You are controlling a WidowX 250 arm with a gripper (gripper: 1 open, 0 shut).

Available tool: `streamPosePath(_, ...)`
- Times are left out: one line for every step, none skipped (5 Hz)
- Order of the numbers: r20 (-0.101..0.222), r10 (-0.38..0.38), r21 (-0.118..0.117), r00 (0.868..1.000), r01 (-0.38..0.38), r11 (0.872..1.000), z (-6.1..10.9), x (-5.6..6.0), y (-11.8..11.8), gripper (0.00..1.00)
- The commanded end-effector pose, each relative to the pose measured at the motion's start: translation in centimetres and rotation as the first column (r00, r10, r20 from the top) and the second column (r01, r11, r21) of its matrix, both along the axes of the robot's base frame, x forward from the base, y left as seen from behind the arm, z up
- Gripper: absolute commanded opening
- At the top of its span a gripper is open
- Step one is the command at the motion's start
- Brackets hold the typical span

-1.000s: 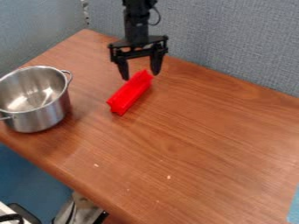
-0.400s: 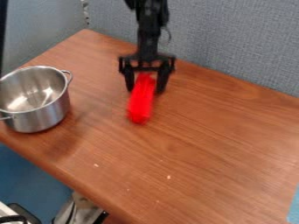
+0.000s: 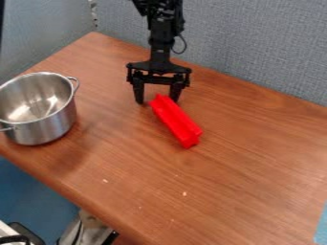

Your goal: Move the red object from the metal pot to the table

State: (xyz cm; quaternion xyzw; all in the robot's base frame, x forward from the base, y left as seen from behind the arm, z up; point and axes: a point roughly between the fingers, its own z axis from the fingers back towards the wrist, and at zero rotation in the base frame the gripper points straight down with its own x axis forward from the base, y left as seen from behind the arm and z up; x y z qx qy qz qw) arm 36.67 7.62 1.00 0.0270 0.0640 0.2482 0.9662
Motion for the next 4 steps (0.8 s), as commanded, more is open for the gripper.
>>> streamPosePath(0.029, -0.048, -0.028, 0.998, 0.049, 0.998, 1.1, 0.0, 0.0, 1.0)
streamPosePath(0.028, -0.118, -0.013, 0.993, 0.118, 0.993, 1.3, 1.3, 0.6, 1.0)
streamPosePath(-0.011, -0.147, 0.005, 0.989, 0.147, 0.989, 1.3, 1.2, -0.2, 1.0)
streamPosePath(-0.038, -0.103, -0.003, 0.994, 0.103, 0.995, 1.2, 0.7, -0.3, 1.0)
